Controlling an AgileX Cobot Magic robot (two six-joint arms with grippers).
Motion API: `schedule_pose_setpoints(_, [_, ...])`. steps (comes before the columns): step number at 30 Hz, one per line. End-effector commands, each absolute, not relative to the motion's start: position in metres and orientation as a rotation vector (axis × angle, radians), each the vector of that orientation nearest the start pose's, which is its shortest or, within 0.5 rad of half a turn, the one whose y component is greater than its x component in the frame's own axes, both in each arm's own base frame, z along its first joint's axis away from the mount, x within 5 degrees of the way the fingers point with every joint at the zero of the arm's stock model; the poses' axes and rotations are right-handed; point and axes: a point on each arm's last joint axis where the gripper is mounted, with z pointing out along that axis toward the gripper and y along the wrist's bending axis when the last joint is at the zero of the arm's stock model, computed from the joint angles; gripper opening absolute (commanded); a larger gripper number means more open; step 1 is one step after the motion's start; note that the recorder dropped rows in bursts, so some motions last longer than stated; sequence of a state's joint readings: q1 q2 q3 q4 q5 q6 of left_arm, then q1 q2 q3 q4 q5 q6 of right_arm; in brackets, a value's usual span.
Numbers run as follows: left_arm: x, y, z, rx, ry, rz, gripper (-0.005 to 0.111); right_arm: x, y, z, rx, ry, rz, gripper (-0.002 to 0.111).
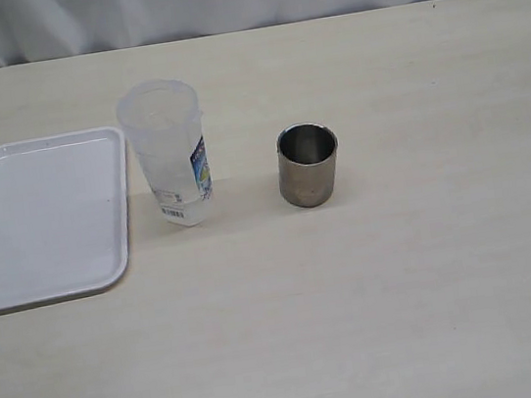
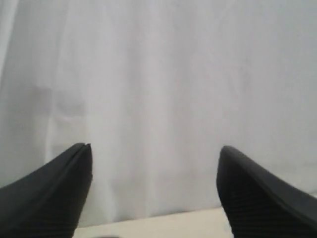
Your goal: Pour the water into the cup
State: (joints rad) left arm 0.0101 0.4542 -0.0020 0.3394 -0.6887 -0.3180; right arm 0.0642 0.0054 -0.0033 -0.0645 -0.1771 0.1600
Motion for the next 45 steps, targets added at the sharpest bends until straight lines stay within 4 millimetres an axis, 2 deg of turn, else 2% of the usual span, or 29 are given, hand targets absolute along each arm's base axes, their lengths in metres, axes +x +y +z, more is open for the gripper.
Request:
schedule_pose_setpoints(1, [0.105, -0.032, 0.228, 0.307, 1.339, -0.235, 0.068, 0.053, 0.004, 0.230, 0.021, 1.299, 0.147, 0.004])
schedule_pose_setpoints(7, [0.126, -0.039, 0.212, 0.386, 1.392, -0.310, 0.084, 0.053, 0.004, 0.229, 0.021, 1.303, 0.147, 0.004])
schedule_pose_setpoints(14, [0.155, -0.042, 0.200, 0.377, 1.505, -0.385, 0.084, 0.053, 0.004, 0.229, 0.021, 1.303, 0.147, 0.004])
schedule_pose_setpoints(18, [0.169, -0.048, 0.192, 0.454, 1.559, -0.433, 0.084, 0.053, 0.004, 0.229, 0.021, 1.311, 0.146, 0.004])
schedule_pose_setpoints(20, [0.175, -0.049, 0.189, 0.471, 1.577, -0.446, 0.092, 0.053, 0.004, 0.229, 0.022, 1.313, 0.146, 0.004])
schedule_pose_setpoints(22, [0.182, -0.049, 0.185, 0.469, 1.600, -0.454, 0.104, 0.053, 0.004, 0.228, 0.022, 1.315, 0.146, 0.004])
schedule_pose_setpoints(23, [0.185, -0.049, 0.183, 0.465, 1.612, -0.459, 0.105, 0.053, 0.004, 0.228, 0.022, 1.316, 0.146, 0.004])
schedule_pose_setpoints(30, [0.197, -0.054, 0.173, 0.495, 1.614, -0.537, 0.105, 0.054, 0.004, 0.228, 0.022, 1.322, 0.145, 0.004])
schedule_pose_setpoints(45, [0.243, -0.067, 0.125, 0.701, 1.708, -0.704, 0.105, 0.054, 0.004, 0.227, 0.023, 1.329, 0.145, 0.004])
